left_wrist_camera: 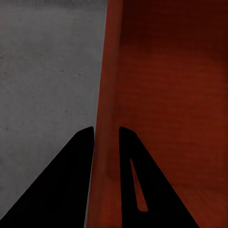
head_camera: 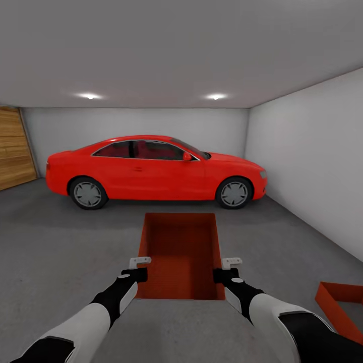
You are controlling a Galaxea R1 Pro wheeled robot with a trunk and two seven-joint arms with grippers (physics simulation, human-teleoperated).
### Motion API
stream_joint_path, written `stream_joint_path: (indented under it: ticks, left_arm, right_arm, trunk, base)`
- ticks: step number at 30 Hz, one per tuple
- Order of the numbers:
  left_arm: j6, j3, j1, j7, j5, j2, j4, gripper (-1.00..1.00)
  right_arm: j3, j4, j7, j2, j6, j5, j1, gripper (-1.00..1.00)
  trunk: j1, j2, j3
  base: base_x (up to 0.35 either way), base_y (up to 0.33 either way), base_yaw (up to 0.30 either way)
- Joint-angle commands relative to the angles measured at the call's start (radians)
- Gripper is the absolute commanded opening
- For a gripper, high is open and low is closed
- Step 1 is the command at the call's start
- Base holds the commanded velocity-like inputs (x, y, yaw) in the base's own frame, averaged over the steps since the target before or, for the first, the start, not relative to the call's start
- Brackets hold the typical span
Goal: Move the two storage containers from the living room to the garage. In the garage, place one container on the floor and stack the other container on top of it (either order is fine).
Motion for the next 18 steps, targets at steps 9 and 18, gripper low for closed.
stream_joint_path:
  ticks: [9,18]
  left_arm:
    - [-0.041,0.024,-0.001,0.071,-0.013,0.001,-0.005,-1.00]
    - [-0.041,0.024,-0.001,0.071,-0.013,0.001,-0.005,-1.00]
  right_arm:
    - [-0.025,0.003,-0.039,-0.043,-0.004,-0.014,0.000,-1.00]
    - [-0.025,0.003,-0.039,-0.043,-0.004,-0.014,-0.001,-1.00]
  trunk:
    - [0.001,-0.001,-0.002]
    - [0.001,-0.001,-0.002]
  base:
    - [0.322,0.000,0.000]
    - [0.322,0.000,0.000]
